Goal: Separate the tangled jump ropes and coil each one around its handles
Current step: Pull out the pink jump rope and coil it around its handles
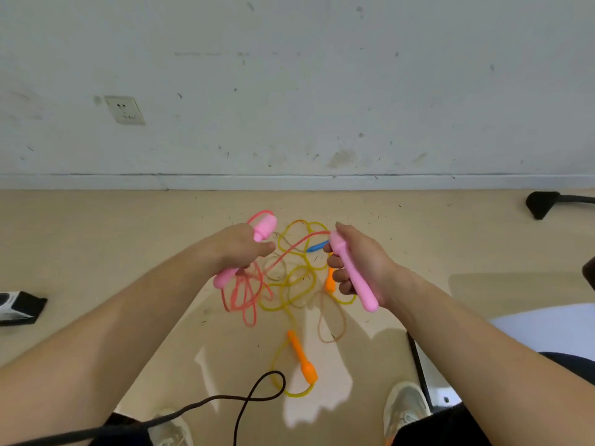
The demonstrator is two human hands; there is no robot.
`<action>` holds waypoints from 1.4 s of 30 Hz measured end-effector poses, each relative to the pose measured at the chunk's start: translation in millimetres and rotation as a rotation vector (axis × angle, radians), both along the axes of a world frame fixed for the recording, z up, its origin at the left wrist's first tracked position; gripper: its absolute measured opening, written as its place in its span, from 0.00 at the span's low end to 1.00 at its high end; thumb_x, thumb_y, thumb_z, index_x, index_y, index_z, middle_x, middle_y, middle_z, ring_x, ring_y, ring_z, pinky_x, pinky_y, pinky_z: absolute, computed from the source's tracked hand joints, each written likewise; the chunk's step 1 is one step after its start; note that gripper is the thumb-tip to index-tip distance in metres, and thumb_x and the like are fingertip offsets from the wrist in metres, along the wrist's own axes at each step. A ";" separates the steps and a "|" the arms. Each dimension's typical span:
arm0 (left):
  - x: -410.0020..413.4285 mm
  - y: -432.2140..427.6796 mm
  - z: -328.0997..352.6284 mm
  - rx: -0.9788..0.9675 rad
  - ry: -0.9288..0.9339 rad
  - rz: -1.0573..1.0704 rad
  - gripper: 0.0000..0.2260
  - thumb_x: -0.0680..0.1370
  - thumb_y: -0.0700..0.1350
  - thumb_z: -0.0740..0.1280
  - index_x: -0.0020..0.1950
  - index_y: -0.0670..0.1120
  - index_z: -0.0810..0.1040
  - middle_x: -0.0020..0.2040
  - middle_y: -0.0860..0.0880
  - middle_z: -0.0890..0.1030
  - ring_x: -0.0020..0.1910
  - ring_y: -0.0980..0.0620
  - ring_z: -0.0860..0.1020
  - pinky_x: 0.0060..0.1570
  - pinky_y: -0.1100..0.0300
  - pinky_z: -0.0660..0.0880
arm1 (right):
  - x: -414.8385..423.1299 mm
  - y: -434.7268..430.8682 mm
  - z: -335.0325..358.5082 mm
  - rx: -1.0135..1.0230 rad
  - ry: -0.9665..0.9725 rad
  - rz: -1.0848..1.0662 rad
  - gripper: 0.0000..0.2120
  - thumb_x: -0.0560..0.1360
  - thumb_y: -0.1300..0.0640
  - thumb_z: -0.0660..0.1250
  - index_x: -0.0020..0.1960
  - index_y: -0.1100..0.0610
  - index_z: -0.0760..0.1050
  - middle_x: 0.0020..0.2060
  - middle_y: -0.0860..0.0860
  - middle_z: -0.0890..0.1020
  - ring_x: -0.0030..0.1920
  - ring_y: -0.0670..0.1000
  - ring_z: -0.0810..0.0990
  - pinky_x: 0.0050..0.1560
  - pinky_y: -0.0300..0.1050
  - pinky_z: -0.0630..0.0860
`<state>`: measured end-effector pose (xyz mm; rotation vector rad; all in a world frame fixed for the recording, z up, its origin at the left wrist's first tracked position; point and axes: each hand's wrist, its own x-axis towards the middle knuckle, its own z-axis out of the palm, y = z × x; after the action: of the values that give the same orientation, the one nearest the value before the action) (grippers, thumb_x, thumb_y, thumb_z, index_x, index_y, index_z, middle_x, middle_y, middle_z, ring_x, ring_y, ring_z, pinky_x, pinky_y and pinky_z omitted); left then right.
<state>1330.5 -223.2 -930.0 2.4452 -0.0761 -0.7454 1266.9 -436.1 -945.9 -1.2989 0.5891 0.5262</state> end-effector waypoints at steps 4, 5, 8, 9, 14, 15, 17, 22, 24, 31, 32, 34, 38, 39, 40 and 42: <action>-2.9 0.0 8.3 -0.078 0.014 -0.016 0.15 0.80 0.50 0.66 0.54 0.37 0.79 0.50 0.39 0.84 0.40 0.47 0.79 0.45 0.55 0.78 | -0.9 8.8 19.7 0.071 -0.047 -0.010 0.14 0.77 0.48 0.53 0.42 0.56 0.70 0.27 0.50 0.66 0.22 0.49 0.63 0.24 0.36 0.58; -5.7 -0.2 9.8 -0.151 0.041 -0.003 0.13 0.80 0.47 0.66 0.54 0.37 0.79 0.50 0.41 0.83 0.39 0.48 0.79 0.43 0.56 0.78 | -0.9 11.0 25.1 0.085 -0.069 -0.018 0.13 0.77 0.49 0.53 0.42 0.56 0.70 0.27 0.50 0.67 0.22 0.49 0.64 0.25 0.36 0.60; -18.0 -8.5 19.7 -0.465 0.046 0.070 0.08 0.81 0.41 0.65 0.58 0.39 0.75 0.48 0.45 0.83 0.29 0.53 0.76 0.27 0.62 0.72 | 2.6 14.2 40.4 0.069 -0.161 -0.004 0.12 0.79 0.48 0.57 0.47 0.55 0.74 0.33 0.52 0.77 0.30 0.51 0.74 0.31 0.39 0.71; -20.9 -12.8 22.2 -0.546 0.005 0.109 0.09 0.81 0.42 0.66 0.59 0.41 0.74 0.44 0.46 0.83 0.26 0.54 0.72 0.24 0.63 0.67 | 3.4 14.8 45.3 0.069 -0.187 0.021 0.12 0.80 0.48 0.59 0.49 0.55 0.75 0.38 0.53 0.79 0.35 0.52 0.77 0.35 0.42 0.76; -32.5 -32.0 26.4 -0.825 0.169 0.296 0.23 0.80 0.65 0.57 0.58 0.49 0.80 0.40 0.47 0.81 0.28 0.50 0.72 0.28 0.63 0.64 | 2.9 19.8 46.6 0.114 -0.322 0.093 0.10 0.81 0.52 0.63 0.55 0.57 0.78 0.48 0.56 0.82 0.46 0.54 0.83 0.45 0.47 0.81; -35.1 -33.5 24.8 -0.869 0.193 0.315 0.23 0.81 0.64 0.57 0.60 0.49 0.80 0.43 0.46 0.83 0.34 0.48 0.78 0.31 0.62 0.70 | 3.1 21.5 42.9 0.115 -0.344 0.092 0.10 0.82 0.53 0.63 0.55 0.58 0.79 0.49 0.56 0.82 0.46 0.55 0.82 0.47 0.48 0.79; -36.2 -33.7 19.7 -0.968 0.211 0.371 0.19 0.83 0.57 0.59 0.62 0.46 0.80 0.48 0.45 0.85 0.45 0.47 0.84 0.38 0.60 0.79 | 4.1 26.0 37.0 0.045 -0.385 0.126 0.13 0.82 0.53 0.63 0.57 0.61 0.79 0.48 0.56 0.82 0.46 0.54 0.81 0.47 0.48 0.78; -25.6 -24.8 7.7 -1.016 0.258 0.512 0.15 0.80 0.50 0.62 0.58 0.42 0.80 0.47 0.42 0.84 0.50 0.39 0.83 0.52 0.49 0.79 | 2.8 33.0 26.4 -0.162 -0.531 0.211 0.10 0.82 0.58 0.63 0.58 0.59 0.81 0.48 0.59 0.85 0.44 0.51 0.84 0.43 0.43 0.78; -24.2 -25.3 3.4 -0.956 0.239 0.505 0.12 0.79 0.48 0.62 0.55 0.43 0.80 0.46 0.42 0.84 0.45 0.42 0.84 0.47 0.52 0.79 | 3.5 32.2 20.5 -0.196 -0.554 0.164 0.09 0.81 0.59 0.65 0.58 0.59 0.82 0.47 0.59 0.86 0.43 0.51 0.84 0.42 0.42 0.78; -19.0 -35.4 -4.7 -0.886 0.295 0.450 0.15 0.77 0.57 0.67 0.50 0.45 0.80 0.43 0.45 0.81 0.45 0.47 0.80 0.49 0.53 0.75 | 7.9 26.0 6.2 -0.252 -0.523 0.032 0.07 0.74 0.63 0.74 0.52 0.61 0.80 0.41 0.57 0.86 0.40 0.53 0.85 0.41 0.43 0.81; -18.8 -36.9 -5.6 -0.877 0.271 0.436 0.18 0.77 0.57 0.69 0.52 0.42 0.82 0.44 0.44 0.82 0.44 0.46 0.80 0.50 0.52 0.77 | 8.0 25.5 5.3 -0.258 -0.526 0.040 0.08 0.73 0.63 0.75 0.51 0.61 0.80 0.41 0.57 0.86 0.39 0.54 0.84 0.41 0.44 0.82; -20.4 -38.4 -8.2 -0.870 0.207 0.443 0.20 0.77 0.52 0.72 0.56 0.34 0.81 0.45 0.40 0.82 0.44 0.44 0.80 0.51 0.49 0.79 | 7.3 25.5 3.8 -0.296 -0.515 0.078 0.10 0.71 0.63 0.77 0.49 0.63 0.79 0.41 0.59 0.83 0.36 0.54 0.82 0.41 0.49 0.83; -18.7 -35.1 -9.7 -0.750 0.167 0.343 0.08 0.76 0.43 0.72 0.43 0.37 0.81 0.36 0.42 0.79 0.37 0.45 0.78 0.42 0.55 0.78 | 13.3 16.4 8.3 -0.740 -0.528 0.271 0.25 0.59 0.47 0.84 0.45 0.53 0.71 0.39 0.48 0.75 0.36 0.48 0.73 0.38 0.49 0.73; -18.4 -32.8 -7.5 -0.726 0.185 0.286 0.07 0.76 0.41 0.71 0.41 0.39 0.81 0.34 0.43 0.79 0.35 0.46 0.78 0.38 0.58 0.78 | 16.2 10.9 9.8 -0.803 -0.569 0.320 0.29 0.57 0.43 0.84 0.47 0.49 0.70 0.44 0.47 0.75 0.41 0.46 0.73 0.41 0.44 0.71; -18.4 -29.9 -5.0 -0.708 0.207 0.209 0.06 0.76 0.41 0.72 0.41 0.40 0.81 0.34 0.44 0.79 0.35 0.48 0.77 0.36 0.59 0.77 | 17.6 6.7 12.2 -0.793 -0.609 0.385 0.33 0.56 0.39 0.83 0.52 0.46 0.70 0.52 0.47 0.75 0.49 0.45 0.74 0.47 0.41 0.71; -19.3 -23.6 0.8 -0.703 0.240 0.064 0.06 0.73 0.42 0.74 0.44 0.40 0.82 0.37 0.44 0.80 0.36 0.49 0.78 0.37 0.60 0.76 | 19.3 1.5 15.2 -0.617 -0.627 0.530 0.37 0.62 0.34 0.76 0.66 0.45 0.71 0.65 0.46 0.73 0.64 0.42 0.72 0.61 0.39 0.70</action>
<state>1311.2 -246.8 -929.2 1.6772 -0.1394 -0.8099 1286.3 -434.6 -930.7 -2.1149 -0.1559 0.3325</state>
